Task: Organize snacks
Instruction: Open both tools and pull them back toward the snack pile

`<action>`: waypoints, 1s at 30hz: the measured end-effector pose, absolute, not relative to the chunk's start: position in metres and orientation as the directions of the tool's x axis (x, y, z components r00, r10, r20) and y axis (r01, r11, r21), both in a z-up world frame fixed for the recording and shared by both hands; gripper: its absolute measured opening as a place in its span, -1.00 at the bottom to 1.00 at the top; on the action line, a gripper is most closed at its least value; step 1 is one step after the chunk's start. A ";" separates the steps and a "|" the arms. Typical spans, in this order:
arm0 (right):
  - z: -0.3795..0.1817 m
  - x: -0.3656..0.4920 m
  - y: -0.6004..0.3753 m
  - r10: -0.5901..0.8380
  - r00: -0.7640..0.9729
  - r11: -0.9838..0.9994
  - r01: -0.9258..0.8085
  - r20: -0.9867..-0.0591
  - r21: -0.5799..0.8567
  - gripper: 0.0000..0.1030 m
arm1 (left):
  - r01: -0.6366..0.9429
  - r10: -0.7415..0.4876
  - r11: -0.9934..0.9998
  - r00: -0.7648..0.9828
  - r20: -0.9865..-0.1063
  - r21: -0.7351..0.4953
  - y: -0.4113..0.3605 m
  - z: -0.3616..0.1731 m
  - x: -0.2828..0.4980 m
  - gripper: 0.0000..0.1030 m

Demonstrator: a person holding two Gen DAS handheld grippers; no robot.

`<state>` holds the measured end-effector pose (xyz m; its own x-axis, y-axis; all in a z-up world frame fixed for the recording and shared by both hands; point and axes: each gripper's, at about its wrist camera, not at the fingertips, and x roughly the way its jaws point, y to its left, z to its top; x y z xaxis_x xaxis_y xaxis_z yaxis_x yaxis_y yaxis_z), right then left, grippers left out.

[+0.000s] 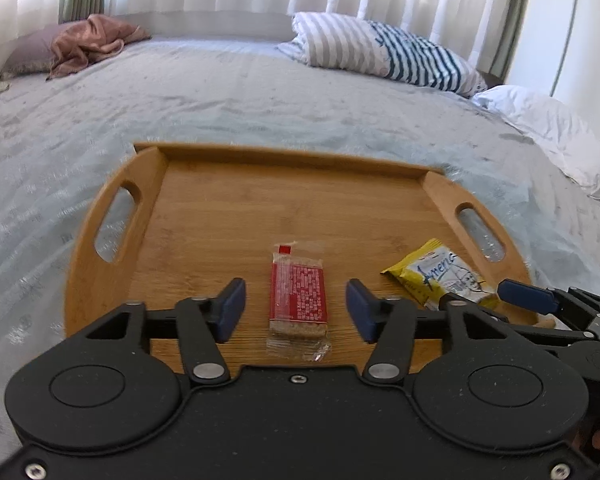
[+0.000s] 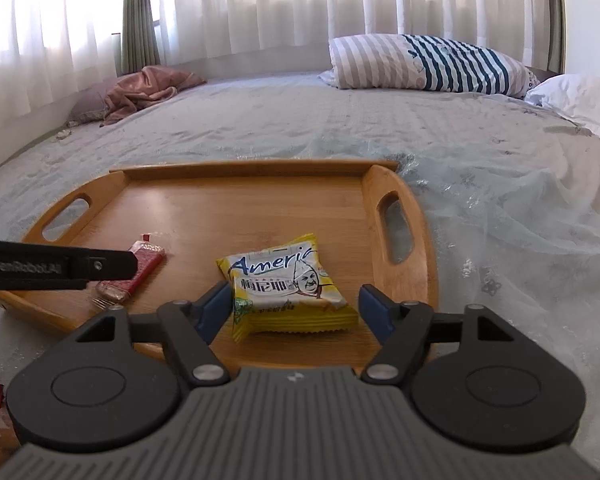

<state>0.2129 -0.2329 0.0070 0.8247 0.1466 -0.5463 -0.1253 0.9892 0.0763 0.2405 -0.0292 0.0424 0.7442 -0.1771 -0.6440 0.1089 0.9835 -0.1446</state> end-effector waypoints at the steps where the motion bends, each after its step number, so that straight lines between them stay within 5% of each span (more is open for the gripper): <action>1: 0.008 0.210 -0.234 0.148 0.827 0.989 -0.128 -0.542 0.075 0.67 | 0.113 -0.177 0.984 0.749 -0.638 -0.141 -0.027 0.046 0.236 0.25; 4: 0.013 0.198 -0.237 0.157 0.834 0.988 -0.136 -0.528 0.079 0.74 | 0.135 -0.192 0.981 0.770 -0.608 -0.138 -0.022 0.056 0.220 0.59; 7: 0.018 0.184 -0.242 0.174 0.841 0.985 -0.145 -0.513 0.097 0.78 | 0.155 -0.202 0.979 0.782 -0.590 -0.130 -0.017 0.062 0.203 0.69; 15: 0.027 0.141 -0.250 0.205 0.865 0.979 -0.176 -0.458 0.107 0.99 | 0.180 -0.197 0.980 0.813 -0.547 -0.086 -0.012 0.065 0.150 0.86; 30: 0.015 0.070 -0.253 0.147 0.911 0.989 -0.142 -0.385 0.042 1.00 | 0.190 -0.190 0.981 0.853 -0.486 -0.051 0.003 0.052 0.073 0.95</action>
